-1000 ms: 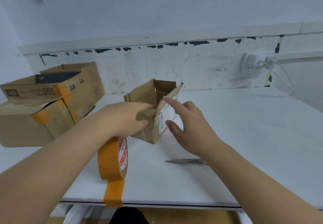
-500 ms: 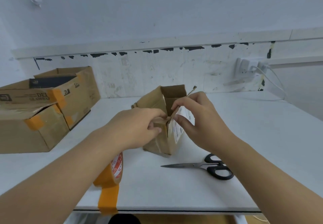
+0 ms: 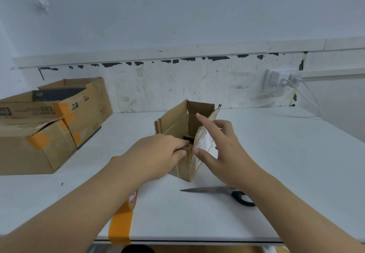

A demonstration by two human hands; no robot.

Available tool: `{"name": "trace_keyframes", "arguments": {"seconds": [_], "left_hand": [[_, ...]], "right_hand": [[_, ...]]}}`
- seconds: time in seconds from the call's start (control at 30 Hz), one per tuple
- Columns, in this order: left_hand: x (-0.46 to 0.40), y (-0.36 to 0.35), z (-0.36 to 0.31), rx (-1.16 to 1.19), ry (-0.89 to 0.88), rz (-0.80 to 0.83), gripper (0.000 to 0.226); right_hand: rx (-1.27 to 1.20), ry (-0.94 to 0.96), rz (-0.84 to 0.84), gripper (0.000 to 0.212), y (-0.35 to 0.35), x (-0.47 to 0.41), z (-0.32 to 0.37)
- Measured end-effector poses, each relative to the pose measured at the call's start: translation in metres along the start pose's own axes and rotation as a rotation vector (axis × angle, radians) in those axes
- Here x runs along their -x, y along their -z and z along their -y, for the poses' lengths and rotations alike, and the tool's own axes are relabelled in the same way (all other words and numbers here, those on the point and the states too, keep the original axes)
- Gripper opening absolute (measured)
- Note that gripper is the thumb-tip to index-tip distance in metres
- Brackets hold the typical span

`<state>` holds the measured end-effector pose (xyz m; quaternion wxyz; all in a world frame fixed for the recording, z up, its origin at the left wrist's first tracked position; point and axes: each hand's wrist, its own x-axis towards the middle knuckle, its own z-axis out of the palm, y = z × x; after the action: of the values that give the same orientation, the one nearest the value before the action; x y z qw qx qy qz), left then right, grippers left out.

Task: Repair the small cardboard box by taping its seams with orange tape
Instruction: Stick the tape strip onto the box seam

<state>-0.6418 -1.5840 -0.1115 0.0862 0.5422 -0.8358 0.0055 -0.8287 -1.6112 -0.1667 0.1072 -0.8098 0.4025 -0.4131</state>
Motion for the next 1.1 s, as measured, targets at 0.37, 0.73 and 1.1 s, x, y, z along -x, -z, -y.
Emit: {"name": "trace_keyframes", "arguments": {"seconds": [0.37,0.73,1.1], "left_hand": [[0.003,-0.014,0.003,-0.057,0.041,-0.155,0.037],[0.015,-0.043,-0.005,0.065,0.071,-0.392,0.041],[0.016,-0.068,-0.015,0.594,0.167,-0.557,0.034]], "right_hand": [[-0.097,-0.045,-0.051,0.073,-0.006,0.002,-0.005],[0.106,0.102,-0.005,0.058,0.004,-0.005,0.005],[0.077,0.120,0.081,0.061,0.010,-0.013,-0.003]]}}
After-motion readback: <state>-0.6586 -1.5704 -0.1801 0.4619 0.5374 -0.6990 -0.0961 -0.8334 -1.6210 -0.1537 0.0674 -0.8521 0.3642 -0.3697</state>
